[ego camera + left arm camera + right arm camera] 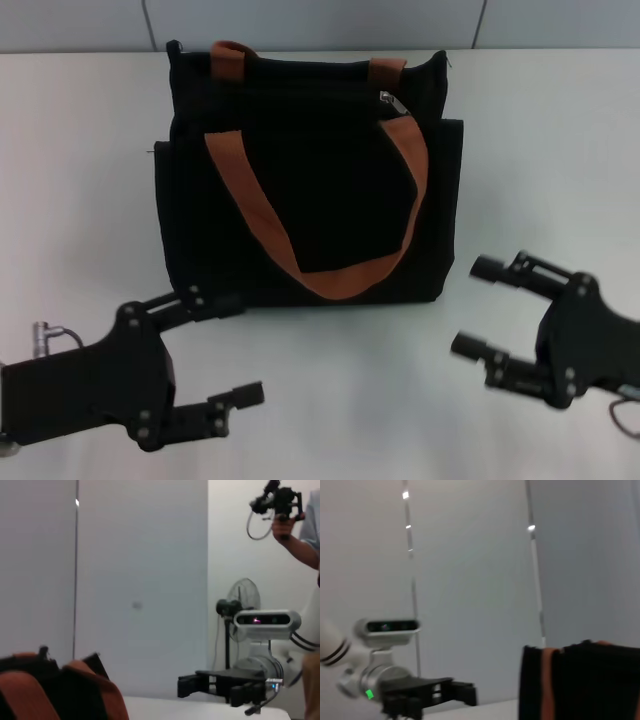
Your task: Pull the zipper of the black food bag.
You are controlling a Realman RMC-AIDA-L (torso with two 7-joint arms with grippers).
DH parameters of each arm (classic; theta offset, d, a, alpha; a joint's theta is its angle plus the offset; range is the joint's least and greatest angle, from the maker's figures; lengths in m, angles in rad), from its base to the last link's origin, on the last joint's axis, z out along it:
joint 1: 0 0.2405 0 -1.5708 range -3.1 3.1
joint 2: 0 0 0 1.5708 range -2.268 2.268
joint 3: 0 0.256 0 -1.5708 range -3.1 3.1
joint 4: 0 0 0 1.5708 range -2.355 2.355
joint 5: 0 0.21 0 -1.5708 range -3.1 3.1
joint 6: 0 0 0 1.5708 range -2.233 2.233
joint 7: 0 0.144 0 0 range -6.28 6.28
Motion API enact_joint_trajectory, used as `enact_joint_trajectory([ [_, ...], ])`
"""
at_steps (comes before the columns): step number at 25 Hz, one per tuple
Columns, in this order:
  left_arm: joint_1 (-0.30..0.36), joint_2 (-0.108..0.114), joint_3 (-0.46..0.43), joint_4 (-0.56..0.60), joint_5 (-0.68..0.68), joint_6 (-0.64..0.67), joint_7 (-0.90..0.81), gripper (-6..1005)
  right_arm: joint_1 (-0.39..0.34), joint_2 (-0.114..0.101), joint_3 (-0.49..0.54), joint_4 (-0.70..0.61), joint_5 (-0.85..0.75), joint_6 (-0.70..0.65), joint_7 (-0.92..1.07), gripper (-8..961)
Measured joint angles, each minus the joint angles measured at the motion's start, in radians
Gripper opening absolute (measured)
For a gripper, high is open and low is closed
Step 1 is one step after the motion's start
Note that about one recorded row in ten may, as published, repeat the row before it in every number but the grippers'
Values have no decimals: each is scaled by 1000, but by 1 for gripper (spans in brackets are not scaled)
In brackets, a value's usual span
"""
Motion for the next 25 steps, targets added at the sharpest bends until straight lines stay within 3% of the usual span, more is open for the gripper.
enact_joint_trajectory([
  [15, -15, -4, 10, -1, 49, -49, -52, 783, 71, 3, -151, 72, -15, 125, 9, 745],
  [25, -15, -5, 24, -1, 56, -68, -48, 783, 68, 6, -145, 78, -8, 125, 6, 745],
])
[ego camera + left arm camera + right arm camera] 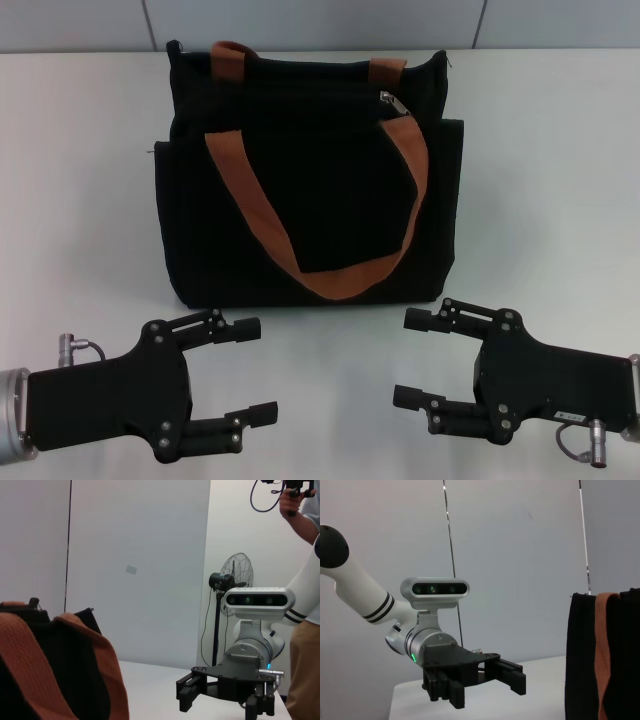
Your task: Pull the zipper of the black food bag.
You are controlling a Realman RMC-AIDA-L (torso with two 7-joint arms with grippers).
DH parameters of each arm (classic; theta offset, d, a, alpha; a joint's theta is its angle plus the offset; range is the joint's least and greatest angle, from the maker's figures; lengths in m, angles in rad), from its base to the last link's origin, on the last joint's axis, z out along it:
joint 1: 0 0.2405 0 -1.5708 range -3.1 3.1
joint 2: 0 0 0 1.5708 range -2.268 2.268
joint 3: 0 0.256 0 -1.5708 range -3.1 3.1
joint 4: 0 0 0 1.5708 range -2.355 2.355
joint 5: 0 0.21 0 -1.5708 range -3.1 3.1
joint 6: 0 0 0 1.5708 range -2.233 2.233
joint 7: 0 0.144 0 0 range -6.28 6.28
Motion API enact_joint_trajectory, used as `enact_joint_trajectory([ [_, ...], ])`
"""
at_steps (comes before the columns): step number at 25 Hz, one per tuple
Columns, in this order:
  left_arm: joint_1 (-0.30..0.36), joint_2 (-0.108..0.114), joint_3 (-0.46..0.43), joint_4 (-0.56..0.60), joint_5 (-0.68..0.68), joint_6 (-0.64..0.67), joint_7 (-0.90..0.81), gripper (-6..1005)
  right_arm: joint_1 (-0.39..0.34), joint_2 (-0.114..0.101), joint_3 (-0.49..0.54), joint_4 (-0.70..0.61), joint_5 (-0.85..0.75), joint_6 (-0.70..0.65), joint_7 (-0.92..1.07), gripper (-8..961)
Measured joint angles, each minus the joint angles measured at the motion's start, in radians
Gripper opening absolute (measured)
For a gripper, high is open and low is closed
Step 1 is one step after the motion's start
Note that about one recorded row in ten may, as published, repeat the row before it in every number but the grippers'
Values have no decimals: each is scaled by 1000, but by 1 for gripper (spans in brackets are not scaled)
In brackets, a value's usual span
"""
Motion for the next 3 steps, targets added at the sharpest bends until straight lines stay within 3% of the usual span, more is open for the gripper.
enact_joint_trajectory([
  [3, 0, 0, 0, 0, 0, -3, 0, 783, 1, 0, 0, 3, 0, 2, 0, 745],
])
